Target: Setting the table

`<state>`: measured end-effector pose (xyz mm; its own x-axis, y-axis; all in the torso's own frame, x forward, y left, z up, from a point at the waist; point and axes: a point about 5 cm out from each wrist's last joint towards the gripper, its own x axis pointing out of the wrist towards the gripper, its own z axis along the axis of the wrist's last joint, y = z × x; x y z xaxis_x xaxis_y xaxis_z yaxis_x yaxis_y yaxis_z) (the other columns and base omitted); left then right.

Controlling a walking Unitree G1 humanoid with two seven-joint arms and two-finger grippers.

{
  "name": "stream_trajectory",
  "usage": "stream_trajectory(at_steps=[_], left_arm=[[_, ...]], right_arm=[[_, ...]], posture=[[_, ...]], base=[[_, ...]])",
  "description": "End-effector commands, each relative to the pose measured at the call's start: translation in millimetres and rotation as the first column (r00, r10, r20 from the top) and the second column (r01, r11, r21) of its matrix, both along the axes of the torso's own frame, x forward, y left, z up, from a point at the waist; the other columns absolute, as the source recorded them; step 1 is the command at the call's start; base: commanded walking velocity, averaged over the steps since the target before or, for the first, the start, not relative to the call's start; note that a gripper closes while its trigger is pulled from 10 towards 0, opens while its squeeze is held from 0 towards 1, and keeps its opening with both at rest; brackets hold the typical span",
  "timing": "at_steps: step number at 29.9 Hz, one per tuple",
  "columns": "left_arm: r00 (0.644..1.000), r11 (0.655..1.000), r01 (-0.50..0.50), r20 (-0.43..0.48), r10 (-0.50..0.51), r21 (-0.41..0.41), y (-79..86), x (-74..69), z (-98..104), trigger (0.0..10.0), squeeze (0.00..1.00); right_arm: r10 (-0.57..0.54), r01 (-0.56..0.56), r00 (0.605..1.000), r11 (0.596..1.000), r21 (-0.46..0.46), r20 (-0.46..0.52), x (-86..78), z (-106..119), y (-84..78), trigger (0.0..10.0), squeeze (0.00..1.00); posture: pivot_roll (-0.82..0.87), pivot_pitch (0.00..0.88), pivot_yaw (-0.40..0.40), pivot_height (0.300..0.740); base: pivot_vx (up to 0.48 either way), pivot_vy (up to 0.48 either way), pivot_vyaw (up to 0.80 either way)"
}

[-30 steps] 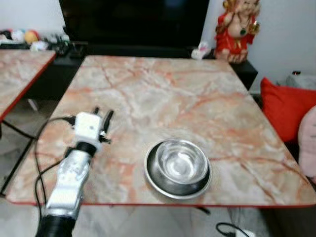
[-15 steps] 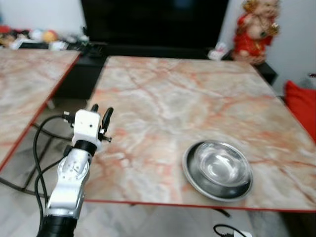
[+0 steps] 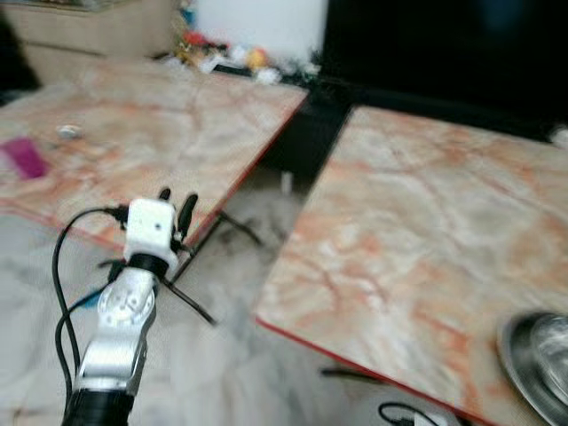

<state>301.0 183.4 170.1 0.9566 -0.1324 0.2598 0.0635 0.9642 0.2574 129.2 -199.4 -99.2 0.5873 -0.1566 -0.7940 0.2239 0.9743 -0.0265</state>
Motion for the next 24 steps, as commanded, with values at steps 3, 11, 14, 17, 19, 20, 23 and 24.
stream_trajectory(at_steps=[3, 11, 14, 17, 19, 20, 23, 24], left_arm=[[0.999, 0.999, 0.045, 0.003, -0.045, -0.008, -12.6, 0.9, 2, 10.0, 0.0], [0.999, 0.999, 0.05, -0.005, -0.05, -0.011, -12.2, 0.4, 1, 10.0, 0.0], [0.999, 0.999, 0.049, -0.007, -0.049, -0.016, -12.2, 0.1, 1, 10.0, 0.0], [0.999, 0.999, 0.047, -0.008, -0.048, -0.019, -11.8, -0.1, 1, 10.0, 0.0], [0.999, 0.999, 0.047, -0.009, -0.047, -0.019, -11.5, -0.3, 1, 10.0, 0.0], [0.999, 0.999, 0.047, -0.01, -0.047, -0.02, -11.4, -0.4, 1, 10.0, 0.0], [0.999, 0.999, 0.047, -0.011, -0.048, -0.021, -11.2, -0.5, 1, 10.0, 0.0], [0.999, 0.999, 0.048, -0.012, -0.048, -0.023, -11.3, -0.7, 1, 10.0, 0.0]], right_arm=[[-0.036, 0.036, 0.998, 0.999, -0.001, -0.046, -14.0, -4, -8.9, 10.0, 0.0], [-0.041, 0.041, 0.998, 0.999, 0.0, -0.041, -8.0, -3, -6.7, 10.0, 0.0], [-0.033, 0.033, 0.999, 0.999, 0.0, -0.042, -5.8, -2, -4.3, 10.0, 0.0], [-0.027, 0.027, 0.999, 1.0, 0.0, -0.037, -4.2, -2, -2.0, 10.0, 0.0], [-0.023, 0.023, 0.999, 1.0, 0.004, -0.037, -3.7, -3, 1.5, 10.0, 0.0], [-0.02, 0.02, 0.999, 1.0, 0.006, -0.036, -3.4, -3, 3.4, 10.0, 0.0], [-0.017, 0.017, 0.999, 1.0, 0.009, -0.035, -3.1, -3, 6.3, 10.0, 0.0], [-0.015, 0.015, 0.999, 1.0, 0.009, -0.034, -3.1, -3, 7.3, 10.0, 0.0]], posture=[[0.1, 0.0, -0.044, 0.74], [0.1, 0.0, -0.047, 0.74], [0.1, 0.0, -0.048, 0.74], [0.1, 0.0, -0.049, 0.74], [0.1, 0.0, -0.049, 0.74], [0.1, 0.0, -0.049, 0.74], [0.1, 0.0, -0.047, 0.74], [0.1, 0.0, -0.047, 0.74]], base=[[0.0, 0.335, 0.0], [0.0, 0.335, -0.2], [0.0, 0.334, -0.8], [0.0, 0.335, 0.0], [0.0, 0.337, 0.0], [0.0, 0.345, 0.0], [0.0, 0.345, 0.0], [0.0, 0.345, 0.0]])
